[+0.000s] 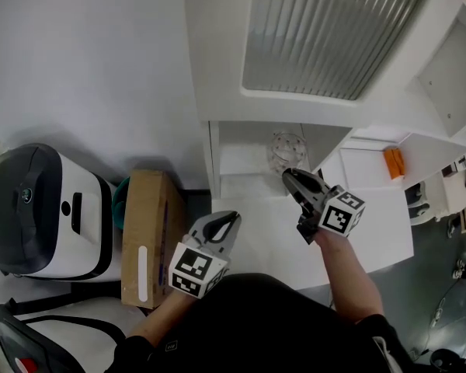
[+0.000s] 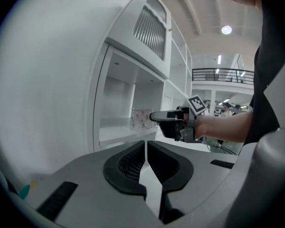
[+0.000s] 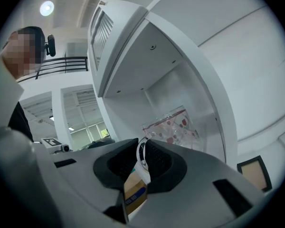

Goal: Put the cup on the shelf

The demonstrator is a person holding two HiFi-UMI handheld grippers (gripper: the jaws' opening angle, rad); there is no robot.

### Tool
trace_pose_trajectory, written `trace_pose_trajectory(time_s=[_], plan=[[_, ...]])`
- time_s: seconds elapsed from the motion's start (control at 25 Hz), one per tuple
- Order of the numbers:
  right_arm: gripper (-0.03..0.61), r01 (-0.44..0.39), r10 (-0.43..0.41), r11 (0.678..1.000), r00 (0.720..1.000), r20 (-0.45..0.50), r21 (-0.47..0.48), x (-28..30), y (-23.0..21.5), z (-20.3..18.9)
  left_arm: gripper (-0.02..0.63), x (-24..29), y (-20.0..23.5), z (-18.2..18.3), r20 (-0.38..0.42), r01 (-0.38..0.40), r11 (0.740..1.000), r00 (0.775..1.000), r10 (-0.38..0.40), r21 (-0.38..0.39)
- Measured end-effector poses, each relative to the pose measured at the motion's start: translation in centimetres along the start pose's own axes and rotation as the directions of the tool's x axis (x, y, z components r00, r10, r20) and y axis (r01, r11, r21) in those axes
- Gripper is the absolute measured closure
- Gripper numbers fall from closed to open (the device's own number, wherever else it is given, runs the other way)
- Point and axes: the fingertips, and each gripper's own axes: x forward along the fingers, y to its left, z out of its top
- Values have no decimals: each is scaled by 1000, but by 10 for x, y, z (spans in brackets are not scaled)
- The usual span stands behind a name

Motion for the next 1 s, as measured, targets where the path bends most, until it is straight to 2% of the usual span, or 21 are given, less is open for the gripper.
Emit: trace_pose_trajectory(time_s=[0.16,0.4,0.56,0.64,0.8,0.92,1.0], plan=[[532,21,-21,1000,1000,-9,1,1,-7,1,586,3,-2,-1,-3,2,1000,1000,-2,-11],[532,179,-179,984,983,-50,1,-4,-32,-4,586,2,-4,-4,-6,-5,1000,1000,5,-23],[532,248,-247,969,967,-65,11,-3,-41,0,586,1,-7,-5,-3,-4,1000,1000,3,-27],[531,270,-269,963,961,-61,13,-4,-41,1,586,-1,-8,-5,-1,-3,1000,1000,3,-26],[450,308,-307,951,951,-45,21,-18,-38,-4,586,-4,-10,-5,-5,-1,999,1000,1,-36],[446,333,-333,943,943,-21,1,-30,-29,-7,586,-6,-11,-7,-8,4,999,1000,-4,-40],[448,311,-312,950,950,-9,-27,-31,-17,-7,586,-5,-12,-8,-11,10,999,1000,-10,-43]])
